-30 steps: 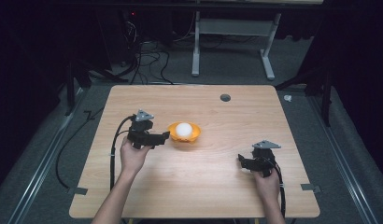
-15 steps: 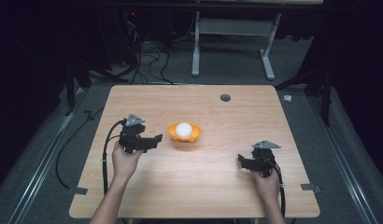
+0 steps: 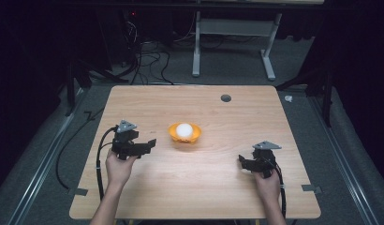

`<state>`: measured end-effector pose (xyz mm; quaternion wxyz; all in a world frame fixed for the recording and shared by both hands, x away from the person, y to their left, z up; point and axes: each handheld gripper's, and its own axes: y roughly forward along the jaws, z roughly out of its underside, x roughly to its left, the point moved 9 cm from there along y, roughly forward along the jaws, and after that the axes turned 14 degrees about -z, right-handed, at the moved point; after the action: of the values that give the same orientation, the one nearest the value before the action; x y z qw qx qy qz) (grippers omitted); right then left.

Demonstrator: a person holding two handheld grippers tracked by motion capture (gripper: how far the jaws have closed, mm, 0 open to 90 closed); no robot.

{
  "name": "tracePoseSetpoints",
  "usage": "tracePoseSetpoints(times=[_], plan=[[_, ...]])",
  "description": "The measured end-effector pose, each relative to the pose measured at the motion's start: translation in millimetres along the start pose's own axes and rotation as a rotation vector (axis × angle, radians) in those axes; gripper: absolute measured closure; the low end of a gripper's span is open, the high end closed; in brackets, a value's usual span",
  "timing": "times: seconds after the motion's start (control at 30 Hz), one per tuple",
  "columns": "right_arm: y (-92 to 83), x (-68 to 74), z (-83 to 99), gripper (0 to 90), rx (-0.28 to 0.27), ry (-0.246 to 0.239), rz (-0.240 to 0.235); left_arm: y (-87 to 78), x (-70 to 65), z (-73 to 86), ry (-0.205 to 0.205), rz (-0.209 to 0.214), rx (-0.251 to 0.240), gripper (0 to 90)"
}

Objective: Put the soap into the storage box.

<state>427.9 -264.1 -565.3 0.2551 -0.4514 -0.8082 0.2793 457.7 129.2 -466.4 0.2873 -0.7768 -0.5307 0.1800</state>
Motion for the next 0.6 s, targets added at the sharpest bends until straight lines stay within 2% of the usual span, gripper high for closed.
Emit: tracePoseSetpoints(times=[0.37,0.6], plan=[[-0.1,-0.2,0.0,23.3,0.0,-0.002,0.0,-6.2,6.0,8.1,-0.015,-0.011,-0.007,20.7],[0.0,0.0,0.0,23.3,0.0,0.0,-0.001,-6.2,10.6,17.8,-0.024,-0.019,0.008,20.6]])
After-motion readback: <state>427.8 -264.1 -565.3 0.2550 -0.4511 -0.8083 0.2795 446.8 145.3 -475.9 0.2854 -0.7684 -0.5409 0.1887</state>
